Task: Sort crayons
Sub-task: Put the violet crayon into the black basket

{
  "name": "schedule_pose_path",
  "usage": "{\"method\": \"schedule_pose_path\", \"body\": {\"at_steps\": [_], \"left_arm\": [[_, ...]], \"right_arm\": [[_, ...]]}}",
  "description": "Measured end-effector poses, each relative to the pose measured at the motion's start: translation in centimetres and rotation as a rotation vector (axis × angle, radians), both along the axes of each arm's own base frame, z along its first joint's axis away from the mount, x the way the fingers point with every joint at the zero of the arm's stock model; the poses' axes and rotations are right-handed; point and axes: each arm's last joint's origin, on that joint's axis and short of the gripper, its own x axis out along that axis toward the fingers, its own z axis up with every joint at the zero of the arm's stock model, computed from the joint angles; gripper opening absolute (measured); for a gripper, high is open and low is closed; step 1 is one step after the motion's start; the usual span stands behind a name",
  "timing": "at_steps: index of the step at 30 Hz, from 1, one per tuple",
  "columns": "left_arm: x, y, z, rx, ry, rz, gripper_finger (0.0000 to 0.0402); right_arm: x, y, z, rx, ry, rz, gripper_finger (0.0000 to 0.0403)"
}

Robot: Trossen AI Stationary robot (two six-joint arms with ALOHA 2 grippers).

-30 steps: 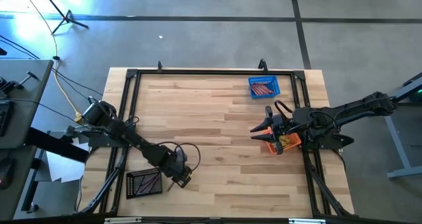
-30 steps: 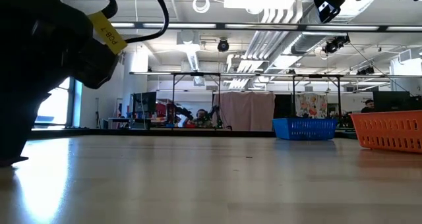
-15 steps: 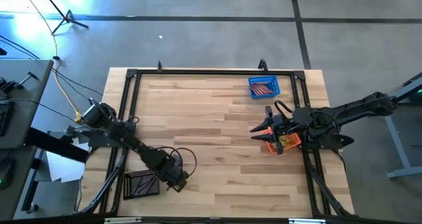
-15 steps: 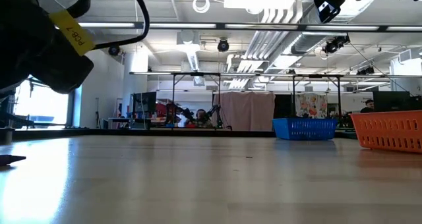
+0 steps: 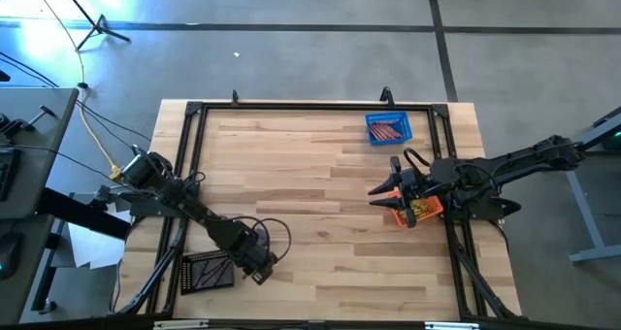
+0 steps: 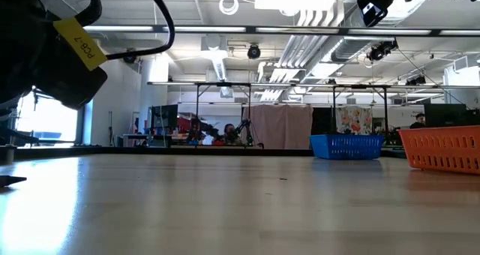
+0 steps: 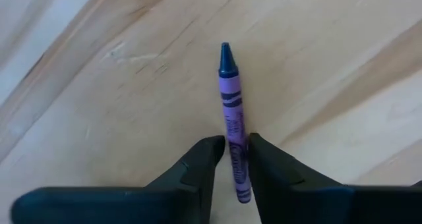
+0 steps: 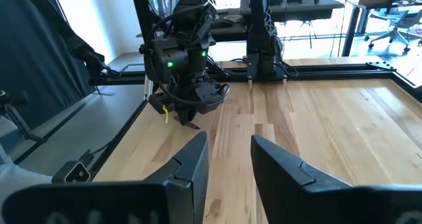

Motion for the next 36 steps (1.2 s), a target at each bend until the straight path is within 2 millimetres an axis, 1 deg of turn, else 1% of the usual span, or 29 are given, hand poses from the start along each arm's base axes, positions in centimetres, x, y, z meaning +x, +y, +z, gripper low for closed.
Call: {"method": "schedule_pose_path", "body": {"at_steps": [3, 7, 8, 12, 17, 19, 23, 26, 28, 32, 36], "left_arm": [[0.1, -0.1, 0.1, 0.007, -0.009, -0.032, 0.0053], [0.8, -0.5, 1.2, 0.046, -0.045, -0.118, 0.0011], [1.1, -0.6, 1.5, 0.069, -0.056, -0.141, 0.0006], [2.3, -0.9, 3.6, 0.137, -0.147, -0.208, 0.0005], [2.9, -1.5, 6.5, 0.204, -0.149, -0.258, 0.0004], [2.7, -1.7, 7.7, 0.229, -0.116, -0.256, 0.0004], [1.0, -2.8, 9.8, 0.279, -0.002, -0.229, 0.0004], [-0.9, -3.7, 11.1, 0.332, 0.100, -0.188, 0.0004], [-2.1, -4.6, 11.6, 0.331, 0.138, -0.140, 0.0004], [-4.8, -6.3, 11.7, 0.367, 0.210, -0.068, 0.0004], [-6.5, -7.1, 11.0, 0.378, 0.266, -0.003, 0.0013]], "right_arm": [[0.0, 0.0, 0.0, 0.000, 0.000, 0.000, 0.0099], [0.0, 0.0, 0.0, 0.000, 0.000, 0.000, 0.0099], [0.0, 0.0, 0.0, 0.000, 0.000, 0.000, 0.0099], [0.0, 0.0, -0.1, -0.001, 0.005, 0.000, 0.0099], [0.0, 0.0, -0.1, -0.004, 0.015, 0.000, 0.0099], [0.0, 0.0, -0.2, -0.004, 0.016, 0.000, 0.0099], [0.0, 0.0, -0.3, -0.006, 0.027, 0.000, 0.0099], [-0.1, 0.0, -0.3, -0.007, 0.029, 0.000, 0.0099], [-0.1, 0.0, -0.3, -0.007, 0.029, 0.000, 0.0099], [-0.1, 0.0, -0.3, -0.007, 0.030, 0.000, 0.0099], [-0.1, 0.0, -0.3, -0.008, 0.033, 0.000, 0.0099]]}}
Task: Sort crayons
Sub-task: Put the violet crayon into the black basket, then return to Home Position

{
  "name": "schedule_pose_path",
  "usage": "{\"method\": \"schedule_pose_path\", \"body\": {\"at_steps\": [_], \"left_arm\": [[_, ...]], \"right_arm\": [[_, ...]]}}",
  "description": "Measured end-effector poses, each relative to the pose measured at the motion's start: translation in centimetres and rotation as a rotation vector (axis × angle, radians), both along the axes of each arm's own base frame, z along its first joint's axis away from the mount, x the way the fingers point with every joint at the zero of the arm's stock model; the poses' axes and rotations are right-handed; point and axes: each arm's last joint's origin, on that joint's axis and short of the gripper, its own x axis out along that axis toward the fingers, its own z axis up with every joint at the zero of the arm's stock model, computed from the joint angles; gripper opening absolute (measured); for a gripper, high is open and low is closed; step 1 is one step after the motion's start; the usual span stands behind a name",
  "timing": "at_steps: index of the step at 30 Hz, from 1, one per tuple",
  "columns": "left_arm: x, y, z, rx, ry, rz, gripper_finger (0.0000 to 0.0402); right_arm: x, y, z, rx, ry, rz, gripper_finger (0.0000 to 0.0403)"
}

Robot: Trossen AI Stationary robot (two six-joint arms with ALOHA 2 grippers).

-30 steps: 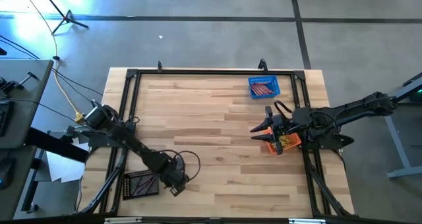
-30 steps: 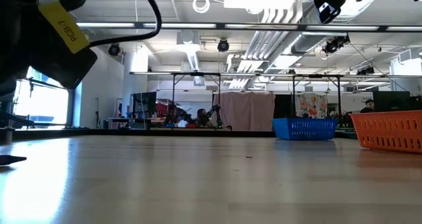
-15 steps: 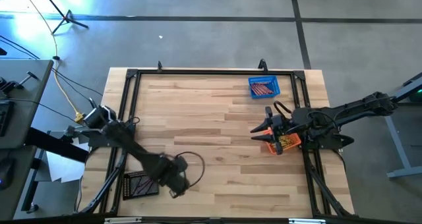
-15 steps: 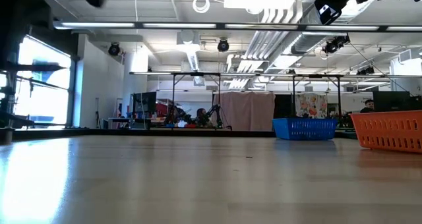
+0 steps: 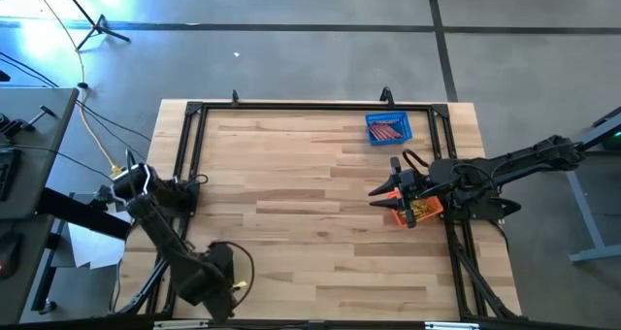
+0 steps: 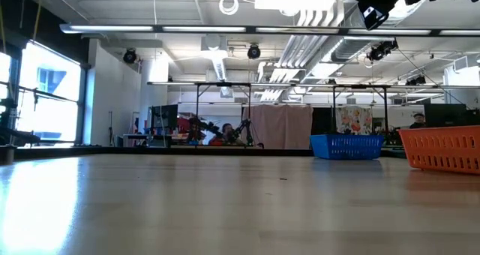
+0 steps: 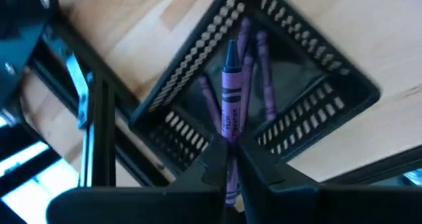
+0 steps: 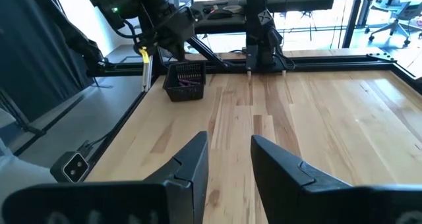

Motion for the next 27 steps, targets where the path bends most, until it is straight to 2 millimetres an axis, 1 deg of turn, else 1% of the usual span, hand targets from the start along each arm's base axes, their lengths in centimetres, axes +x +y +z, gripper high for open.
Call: {"method": "schedule_pose_path", "body": {"at_steps": [4, 9, 12, 14, 16, 18, 22, 25, 27], "left_arm": [[-0.7, -0.3, -0.5, 0.018, 0.012, 0.030, 0.0041], [-0.8, -0.2, -0.5, 0.043, 0.002, 0.050, 0.0106], [-0.7, 0.2, -0.4, 0.067, 0.002, 0.015, 0.0142], [-0.4, 0.5, -0.4, 0.088, -0.016, -0.037, 0.0154], [0.4, 0.9, -0.5, 0.114, -0.078, -0.084, 0.0157], [1.6, 1.4, -0.4, 0.133, -0.157, -0.138, 0.0154], [4.8, 2.1, 0.6, 0.146, -0.338, -0.299, 0.0140], [6.8, 2.7, 1.5, 0.180, -0.438, -0.443, 0.0128], [7.7, 2.9, 2.1, 0.211, -0.468, -0.579, 0.0121]], "right_arm": [[0.0, 0.0, 0.0, -0.001, 0.003, 0.000, 0.0099], [0.0, 0.0, 0.0, -0.001, 0.003, 0.000, 0.0099], [0.0, 0.0, 0.0, -0.001, 0.003, 0.000, 0.0099], [0.0, 0.0, 0.0, -0.001, 0.003, 0.000, 0.0099], [0.0, 0.0, 0.0, -0.001, 0.003, 0.000, 0.0099], [0.0, 0.0, 0.0, 0.000, 0.003, 0.000, 0.0099], [0.0, 0.0, 0.0, -0.001, 0.003, 0.000, 0.0099], [0.0, 0.0, 0.0, -0.001, 0.003, 0.000, 0.0099], [0.0, 0.0, 0.0, -0.001, 0.003, 0.000, 0.0099]]}}
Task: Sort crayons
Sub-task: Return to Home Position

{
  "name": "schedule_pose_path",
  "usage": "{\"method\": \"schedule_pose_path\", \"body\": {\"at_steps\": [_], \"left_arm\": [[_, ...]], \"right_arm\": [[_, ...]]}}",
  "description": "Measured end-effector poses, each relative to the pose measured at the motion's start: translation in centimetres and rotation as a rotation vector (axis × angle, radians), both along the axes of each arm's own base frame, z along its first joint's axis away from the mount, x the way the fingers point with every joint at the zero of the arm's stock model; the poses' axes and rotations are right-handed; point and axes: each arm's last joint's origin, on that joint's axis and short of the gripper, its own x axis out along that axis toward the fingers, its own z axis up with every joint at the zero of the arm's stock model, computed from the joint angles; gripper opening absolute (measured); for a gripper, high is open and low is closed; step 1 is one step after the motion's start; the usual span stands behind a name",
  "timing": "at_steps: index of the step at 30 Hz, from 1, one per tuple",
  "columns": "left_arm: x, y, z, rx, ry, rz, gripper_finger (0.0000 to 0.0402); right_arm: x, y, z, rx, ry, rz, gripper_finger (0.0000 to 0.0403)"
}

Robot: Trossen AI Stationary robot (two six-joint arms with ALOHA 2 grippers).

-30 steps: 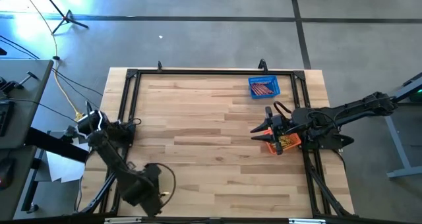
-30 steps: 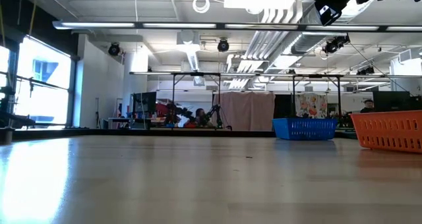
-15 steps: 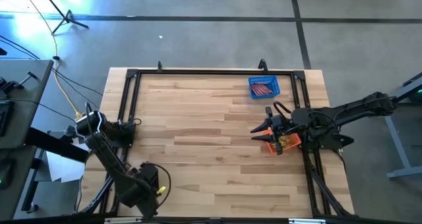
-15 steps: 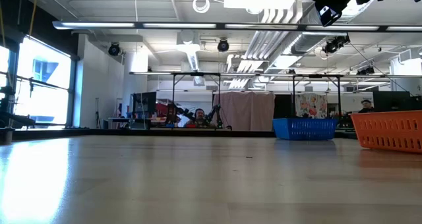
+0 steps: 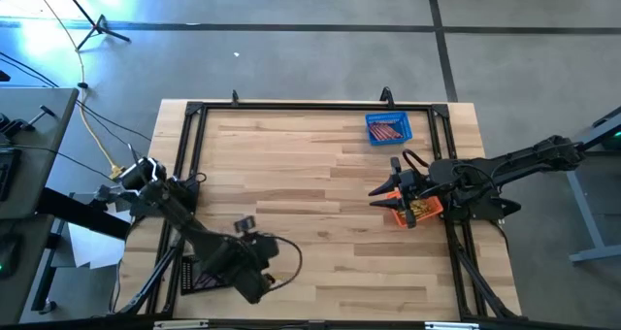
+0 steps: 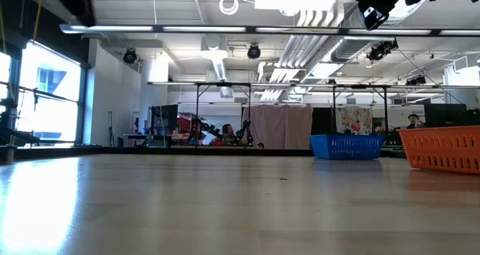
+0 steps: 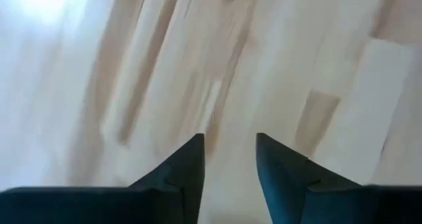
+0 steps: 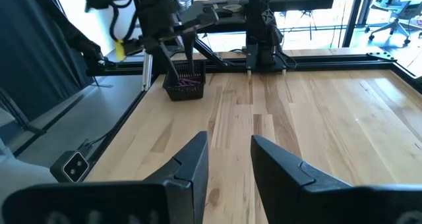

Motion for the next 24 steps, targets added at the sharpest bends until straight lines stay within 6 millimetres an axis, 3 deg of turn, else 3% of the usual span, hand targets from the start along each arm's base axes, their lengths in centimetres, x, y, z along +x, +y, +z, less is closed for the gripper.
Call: {"method": "schedule_pose_path", "body": {"at_steps": [5, 8, 12, 24], "left_arm": [[0.9, 0.1, 0.4, 0.182, 0.021, -0.348, 0.0108], [1.5, 0.5, 0.6, 0.299, 0.020, -0.451, 0.0106], [2.4, 1.6, 0.7, 0.385, 0.014, -0.453, 0.0108], [4.0, 4.3, 0.7, 0.401, 0.046, -0.391, 0.0108]], "right_arm": [[0.0, 0.0, 0.0, 0.001, 0.000, 0.002, 0.0099], [0.0, 0.0, 0.0, 0.001, 0.000, 0.003, 0.0099], [0.0, 0.0, 0.0, 0.001, 0.000, 0.004, 0.0099], [-0.5, -0.1, 0.4, 0.007, -0.022, 0.008, 0.0099]]}}
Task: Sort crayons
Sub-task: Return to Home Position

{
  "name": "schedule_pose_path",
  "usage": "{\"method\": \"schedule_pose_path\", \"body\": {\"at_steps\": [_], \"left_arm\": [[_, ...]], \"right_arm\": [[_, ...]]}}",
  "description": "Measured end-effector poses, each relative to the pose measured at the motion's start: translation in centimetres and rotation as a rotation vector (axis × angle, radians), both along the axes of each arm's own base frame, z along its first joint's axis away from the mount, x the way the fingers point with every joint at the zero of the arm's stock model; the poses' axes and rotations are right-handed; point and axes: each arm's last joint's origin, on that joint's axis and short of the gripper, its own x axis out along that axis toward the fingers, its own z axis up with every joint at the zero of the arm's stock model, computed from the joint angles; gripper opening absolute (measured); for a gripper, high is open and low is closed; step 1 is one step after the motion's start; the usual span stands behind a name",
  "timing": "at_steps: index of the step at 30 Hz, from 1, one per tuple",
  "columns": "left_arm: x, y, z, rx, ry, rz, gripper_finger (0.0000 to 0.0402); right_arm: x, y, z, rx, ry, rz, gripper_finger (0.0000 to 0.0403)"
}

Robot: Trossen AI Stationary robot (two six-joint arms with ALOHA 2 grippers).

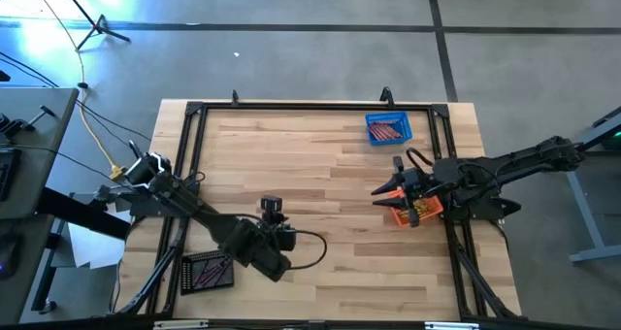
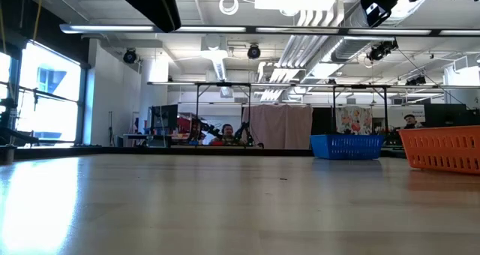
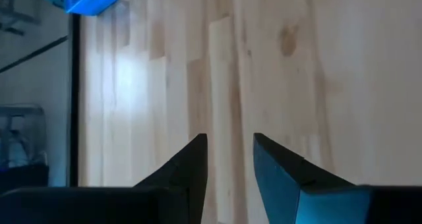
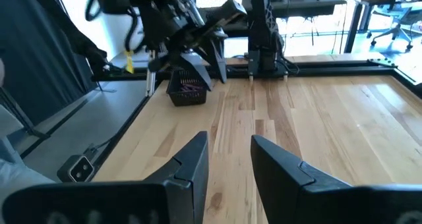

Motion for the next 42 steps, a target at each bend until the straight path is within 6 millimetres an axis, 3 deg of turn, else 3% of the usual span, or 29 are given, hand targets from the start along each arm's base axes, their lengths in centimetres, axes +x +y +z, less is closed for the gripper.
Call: {"method": "schedule_pose_path", "body": {"at_steps": [10, 14, 18, 24, 31, 42], "left_arm": [[0.8, 2.1, 0.0, 0.039, 0.029, 0.045, 0.0104], [1.0, 2.5, 0.0, 0.041, 0.035, 0.062, 0.0104], [1.1, 3.0, 0.0, 0.042, 0.038, 0.076, 0.0104], [1.2, 3.7, 0.1, 0.025, 0.054, 0.092, 0.0104], [1.3, 3.8, 0.1, 0.025, 0.059, 0.093, 0.0104], [1.3, 3.8, 0.1, 0.049, 0.089, 0.047, 0.0104]], "right_arm": [[-5.4, -1.3, 2.0, 0.034, -0.143, -0.001, 0.0099], [-7.5, -1.8, 1.1, 0.067, -0.276, -0.001, 0.0099], [-8.6, -2.1, -1.3, 0.085, -0.351, -0.001, 0.0099], [-8.6, -2.1, -5.1, 0.083, -0.344, -0.001, 0.0099], [-7.4, -1.7, -9.9, 0.044, -0.178, 0.004, 0.0099], [-7.3, -1.6, -10.0, 0.054, -0.211, 0.034, 0.0099]]}}
